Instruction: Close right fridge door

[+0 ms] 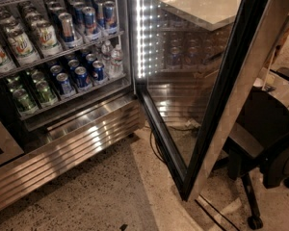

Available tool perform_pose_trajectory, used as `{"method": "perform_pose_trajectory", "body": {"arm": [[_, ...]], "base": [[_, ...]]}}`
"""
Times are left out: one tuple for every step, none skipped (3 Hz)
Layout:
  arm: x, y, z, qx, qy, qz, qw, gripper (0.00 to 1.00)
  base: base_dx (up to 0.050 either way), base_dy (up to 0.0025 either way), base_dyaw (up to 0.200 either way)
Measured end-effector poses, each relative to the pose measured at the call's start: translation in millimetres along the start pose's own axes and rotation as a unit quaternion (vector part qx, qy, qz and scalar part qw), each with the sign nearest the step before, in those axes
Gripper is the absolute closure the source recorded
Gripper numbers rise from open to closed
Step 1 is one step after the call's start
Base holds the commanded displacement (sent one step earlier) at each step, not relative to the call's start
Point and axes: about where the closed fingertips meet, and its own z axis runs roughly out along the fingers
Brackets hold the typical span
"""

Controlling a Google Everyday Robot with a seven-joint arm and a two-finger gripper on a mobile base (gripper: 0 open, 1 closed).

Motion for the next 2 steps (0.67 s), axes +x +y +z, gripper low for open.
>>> {"method": "perform_pose_trajectory", "body": {"arm": [[2.4, 0.7, -5.2, 0.000, 0.000, 0.000, 1.0000, 0.20], [3.9, 0.6, -7.9, 0.000, 0.000, 0.000, 1.0000, 0.12]], "base": [[0.000, 0.00000, 0.000], [0.000, 0.00000, 0.000]]}}
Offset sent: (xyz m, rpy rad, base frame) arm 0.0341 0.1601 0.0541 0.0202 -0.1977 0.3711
